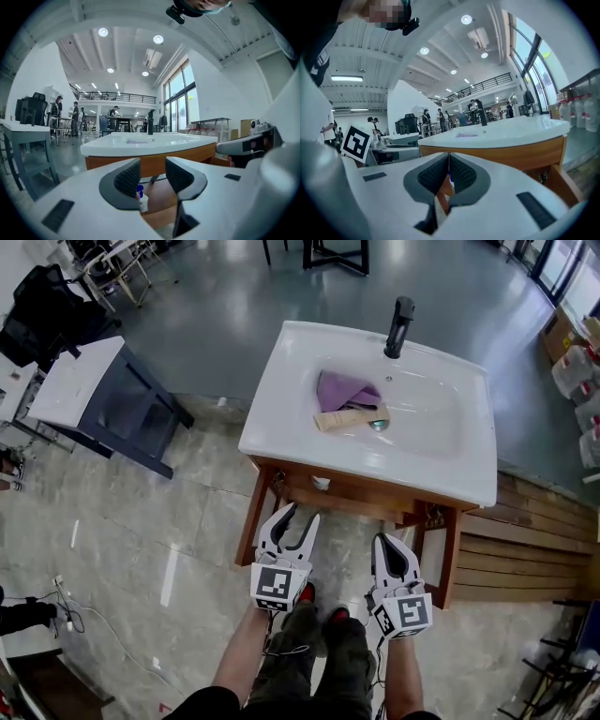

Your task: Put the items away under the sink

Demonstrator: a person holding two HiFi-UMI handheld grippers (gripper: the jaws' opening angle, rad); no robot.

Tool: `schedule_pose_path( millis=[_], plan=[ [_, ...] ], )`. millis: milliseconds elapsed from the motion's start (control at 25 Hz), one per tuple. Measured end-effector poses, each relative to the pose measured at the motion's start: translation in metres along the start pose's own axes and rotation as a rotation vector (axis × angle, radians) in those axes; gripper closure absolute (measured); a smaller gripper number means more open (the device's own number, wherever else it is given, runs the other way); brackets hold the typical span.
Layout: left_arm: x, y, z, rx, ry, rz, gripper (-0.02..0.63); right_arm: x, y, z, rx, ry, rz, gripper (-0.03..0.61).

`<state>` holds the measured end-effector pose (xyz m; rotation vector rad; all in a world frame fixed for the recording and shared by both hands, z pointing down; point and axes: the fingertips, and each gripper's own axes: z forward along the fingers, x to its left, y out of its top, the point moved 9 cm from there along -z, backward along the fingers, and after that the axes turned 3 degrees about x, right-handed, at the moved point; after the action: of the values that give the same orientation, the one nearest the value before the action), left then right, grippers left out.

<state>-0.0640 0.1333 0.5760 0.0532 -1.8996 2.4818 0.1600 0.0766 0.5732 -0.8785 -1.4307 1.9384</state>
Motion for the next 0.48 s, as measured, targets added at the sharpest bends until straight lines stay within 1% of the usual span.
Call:
schedule_pose_path(
  millis=[200,320,480],
  plan=[
    [-0.008,0.047,-0.027,0.016,-0.005,0.005,0.462,0.013,0.051,-0.025,-0.001,-0.015,-0.010,0.548],
    [-0.006,0.070,-0.043,0.030,0.010,-0.008,0.510,0.020,0.078,-0.036,0.002,-0.021,-0.013,0.548],
    [-0.013,0.096,-0.062,0.039,0.015,-0.018,0.539,0.024,0.110,-0.053,0.000,-0.027,-0.013,0.548]
  ],
)
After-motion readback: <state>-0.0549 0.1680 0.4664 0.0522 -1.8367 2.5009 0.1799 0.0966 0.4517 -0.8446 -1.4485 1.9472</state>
